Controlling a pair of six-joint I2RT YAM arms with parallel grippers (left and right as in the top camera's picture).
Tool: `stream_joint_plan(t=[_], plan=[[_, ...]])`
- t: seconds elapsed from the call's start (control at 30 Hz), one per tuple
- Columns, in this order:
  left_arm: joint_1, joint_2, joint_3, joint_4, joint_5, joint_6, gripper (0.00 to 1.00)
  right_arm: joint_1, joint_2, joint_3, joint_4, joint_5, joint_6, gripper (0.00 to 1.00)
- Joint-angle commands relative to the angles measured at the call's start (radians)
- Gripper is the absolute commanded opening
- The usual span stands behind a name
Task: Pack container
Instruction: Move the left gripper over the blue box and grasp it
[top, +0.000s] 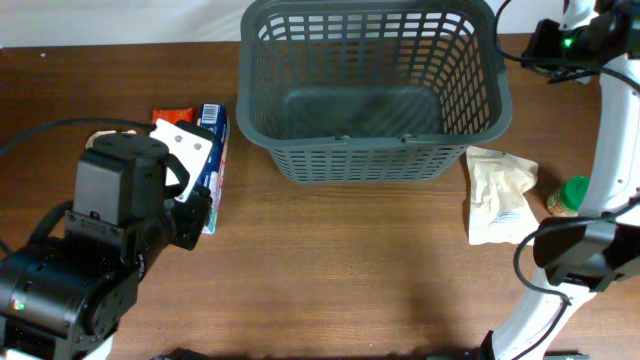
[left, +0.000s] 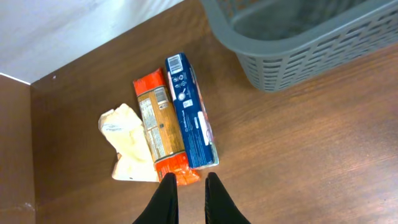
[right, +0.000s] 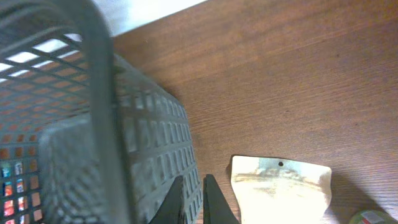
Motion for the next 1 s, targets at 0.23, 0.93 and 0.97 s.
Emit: stream_joint_plan(t=[0.23,0.93,0.97], plan=[[0.006,0.003,0.004,-0.009,-0.014,-0.013,0.07,0.08,0.056,0.0,0.012,-0.006,0.008,0.04],[0.286,0.179,0.004,0.001,0.109,-0.099,0.31,0.003,-0.293,0.003,-0.17,-0.024,0.004,0.04],[0.3,0.208,0.004,0.0,0.135,-0.073,0.33,0.003,-0.329,0.003,-0.172,-0.024,0.005,0.04]])
